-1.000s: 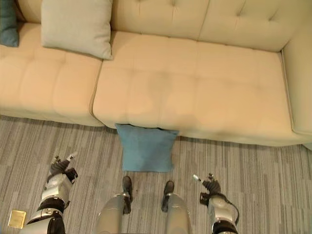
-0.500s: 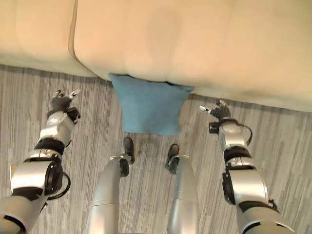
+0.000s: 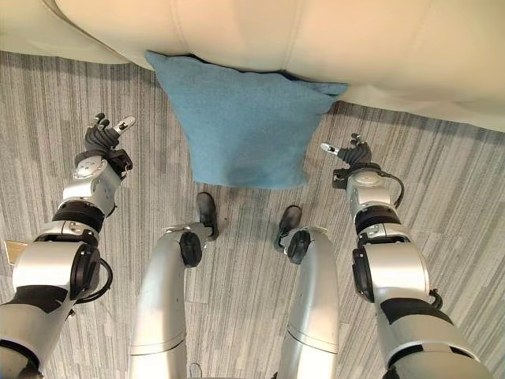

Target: Pick up all the scattered cushions and arrange them neatly on the sofa.

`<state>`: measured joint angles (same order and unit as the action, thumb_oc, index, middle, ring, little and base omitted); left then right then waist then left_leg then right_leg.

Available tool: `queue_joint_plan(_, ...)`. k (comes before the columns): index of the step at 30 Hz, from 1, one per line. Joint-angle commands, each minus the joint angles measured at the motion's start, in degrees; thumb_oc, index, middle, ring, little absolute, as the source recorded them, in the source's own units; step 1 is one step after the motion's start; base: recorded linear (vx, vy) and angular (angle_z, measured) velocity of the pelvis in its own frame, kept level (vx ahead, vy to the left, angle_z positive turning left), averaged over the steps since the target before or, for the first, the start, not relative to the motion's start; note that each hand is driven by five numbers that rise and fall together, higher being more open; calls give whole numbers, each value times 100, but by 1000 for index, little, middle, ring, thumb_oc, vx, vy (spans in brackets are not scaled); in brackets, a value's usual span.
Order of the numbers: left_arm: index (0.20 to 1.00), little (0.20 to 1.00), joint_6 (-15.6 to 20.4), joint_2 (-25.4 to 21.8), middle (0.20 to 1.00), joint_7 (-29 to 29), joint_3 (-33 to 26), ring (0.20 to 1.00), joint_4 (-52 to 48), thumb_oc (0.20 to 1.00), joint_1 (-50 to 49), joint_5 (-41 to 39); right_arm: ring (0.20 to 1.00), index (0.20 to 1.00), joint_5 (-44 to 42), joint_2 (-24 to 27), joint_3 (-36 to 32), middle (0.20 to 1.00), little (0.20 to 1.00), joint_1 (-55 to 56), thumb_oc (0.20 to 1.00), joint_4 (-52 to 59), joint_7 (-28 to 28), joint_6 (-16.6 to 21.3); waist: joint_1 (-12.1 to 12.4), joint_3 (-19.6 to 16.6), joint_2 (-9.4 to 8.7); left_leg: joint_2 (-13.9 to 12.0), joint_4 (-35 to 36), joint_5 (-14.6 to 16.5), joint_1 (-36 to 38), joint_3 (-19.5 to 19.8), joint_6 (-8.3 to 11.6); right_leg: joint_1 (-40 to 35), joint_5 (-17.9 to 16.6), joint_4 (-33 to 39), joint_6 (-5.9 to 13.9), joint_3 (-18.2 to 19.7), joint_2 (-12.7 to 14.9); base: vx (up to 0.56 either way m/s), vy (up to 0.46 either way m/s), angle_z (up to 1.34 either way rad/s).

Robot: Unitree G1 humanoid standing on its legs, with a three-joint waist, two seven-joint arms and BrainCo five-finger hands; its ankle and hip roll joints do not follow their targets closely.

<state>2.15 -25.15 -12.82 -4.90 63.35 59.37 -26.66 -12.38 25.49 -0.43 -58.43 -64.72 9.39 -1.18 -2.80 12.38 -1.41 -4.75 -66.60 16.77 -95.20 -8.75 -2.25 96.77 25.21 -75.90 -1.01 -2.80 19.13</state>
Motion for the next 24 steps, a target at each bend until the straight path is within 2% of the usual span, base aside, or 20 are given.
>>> queue_joint_plan(1,1000,1000,560,-167,1000,-1,-417,1000,-267,1000,301,-348,1000,1000,-251,54,-243,1000,1000,-203,1000,620,680,876,-120,389,7,-37,-306,565,525,150,314,-681,-359,326,556,419,74,32,5,-1)
queue_joint_plan(2,1000,1000,561,-170,1000,0,-414,1000,-266,1000,303,-350,1000,1000,-253,53,-245,1000,1000,-201,1000,624,680,876,-117,396,4,-40,-317,571,525,150,314,-681,-354,317,557,422,72,60,19,-3)
queue_joint_plan(3,1000,1000,689,-96,1000,7,-475,1000,-389,1000,344,-522,1000,1000,-738,-225,-444,1000,1000,-108,1000,868,199,1036,-114,520,21,-44,-430,610,525,170,317,-681,-346,213,568,445,71,37,6,-4)
queue_joint_plan(4,1000,1000,691,-95,1000,6,-469,1000,-390,1000,341,-525,1000,1000,-746,-223,-448,1000,1000,-99,1000,871,190,1039,-111,520,17,-45,-438,615,525,170,317,-681,-341,206,569,448,70,68,-7,-4)
queue_joint_plan(5,1000,1000,777,89,1000,36,-523,1000,-470,1000,486,-786,1000,1000,-1096,-339,-511,1000,1000,12,1000,905,-284,1226,-102,614,23,-45,-504,648,525,194,324,-681,-350,157,587,476,91,49,-14,-2)
queue_joint_plan(9,1000,1000,842,364,1000,255,-632,1000,-438,1000,679,-1150,1000,1000,-1394,-434,-494,1000,1000,-29,1000,857,-690,1302,-92,701,64,-29,-602,670,525,212,328,-681,-349,68,593,484,64,31,1,1)
queue_joint_plan(13,1000,1000,759,503,1000,317,-376,1000,-169,1000,1109,-1150,1000,1000,-1435,-471,96,1000,1000,-336,1000,441,-1231,947,-97,818,75,-24,-619,663,525,212,349,-681,-376,72,599,504,59,0,0,0)
queue_joint_plan(15,1000,1000,782,719,1000,468,-310,1000,-142,1000,1202,-1218,1000,1000,-1440,-561,390,1000,1000,-418,1000,377,-1517,788,-110,894,62,-14,-641,655,525,216,365,-681,-395,53,592,513,55,15,-13,1)
queue_joint_plan(16,1000,1000,784,722,1000,472,-314,1000,-144,1000,1199,-1219,1000,1000,-1442,-556,394,1000,1000,-420,1000,374,-1522,786,-111,895,67,-15,-643,656,525,217,366,-681,-395,51,591,513,54,0,0,0)
queue_joint_plan(21,1000,1000,695,840,1000,775,-139,1000,196,1000,1532,-1240,1000,1000,-766,-612,1444,1000,1000,-1064,1000,293,-1340,701,-180,1027,41,-47,-655,619,525,217,369,-681,-464,74,553,539,-3,0,0,0)
queue_joint_plan(22,1000,1000,608,823,1000,678,7,1000,469,1000,1860,-1226,1000,1000,-427,-652,1891,1000,1000,-1415,1000,296,-1174,669,-230,1074,24,-57,-557,576,525,198,371,-681,-525,188,551,536,-42,0,0,0)
queue_joint_plan(24,1000,1000,561,784,1000,544,198,1000,712,1000,2209,-1150,1000,1000,-289,-684,2099,1000,1000,-1686,1000,294,-985,693,-293,1129,18,-56,-428,527,525,190,371,-681,-590,340,556,531,-76,-31,0,-7)
